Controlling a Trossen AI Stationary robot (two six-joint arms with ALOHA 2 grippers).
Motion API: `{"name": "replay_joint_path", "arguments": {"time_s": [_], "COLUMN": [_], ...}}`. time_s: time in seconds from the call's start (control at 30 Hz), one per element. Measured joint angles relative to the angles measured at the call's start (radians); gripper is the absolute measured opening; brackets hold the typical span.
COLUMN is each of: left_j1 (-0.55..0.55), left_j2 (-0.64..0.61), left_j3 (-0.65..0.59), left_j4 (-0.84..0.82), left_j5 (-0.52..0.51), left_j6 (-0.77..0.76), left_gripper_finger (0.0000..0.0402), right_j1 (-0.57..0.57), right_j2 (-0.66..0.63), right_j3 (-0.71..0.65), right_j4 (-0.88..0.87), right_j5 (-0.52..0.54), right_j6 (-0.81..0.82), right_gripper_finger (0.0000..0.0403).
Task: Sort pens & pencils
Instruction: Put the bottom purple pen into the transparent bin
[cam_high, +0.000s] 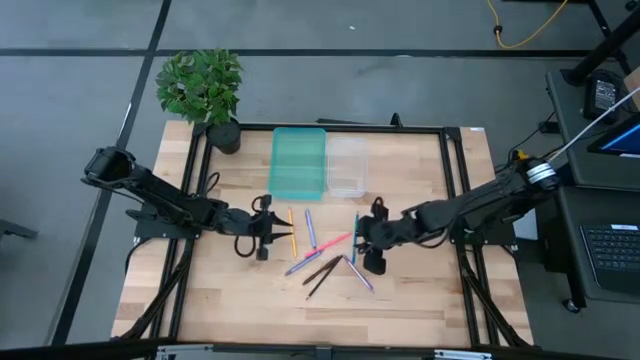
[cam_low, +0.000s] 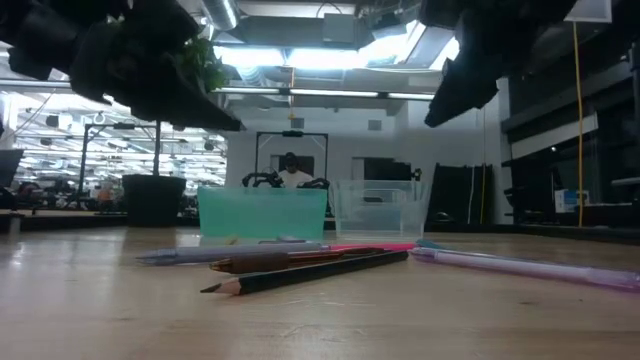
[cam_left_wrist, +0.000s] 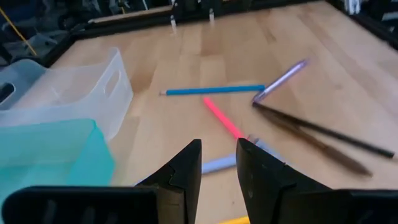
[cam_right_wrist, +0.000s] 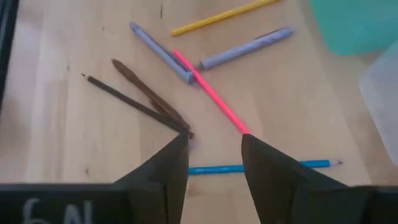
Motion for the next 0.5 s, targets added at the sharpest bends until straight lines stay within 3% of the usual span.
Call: {"name": "replay_joint_path", "arguments": {"time_s": [0.5], "left_j1": [0.090], "left_j2": [0.000], "left_j3": [0.000], "left_j4": [-0.066], "left_j5": [0.011], "left_j6": [0.028], "left_gripper_finger": [0.0094], "right_j1": [0.056], "right_j2": [0.119], "right_j3": [0.055], "right_j4": [-0.119], "right_j5": [-0.019], "right_j6": [0.327], "right_gripper_finger": [0.0148]}}
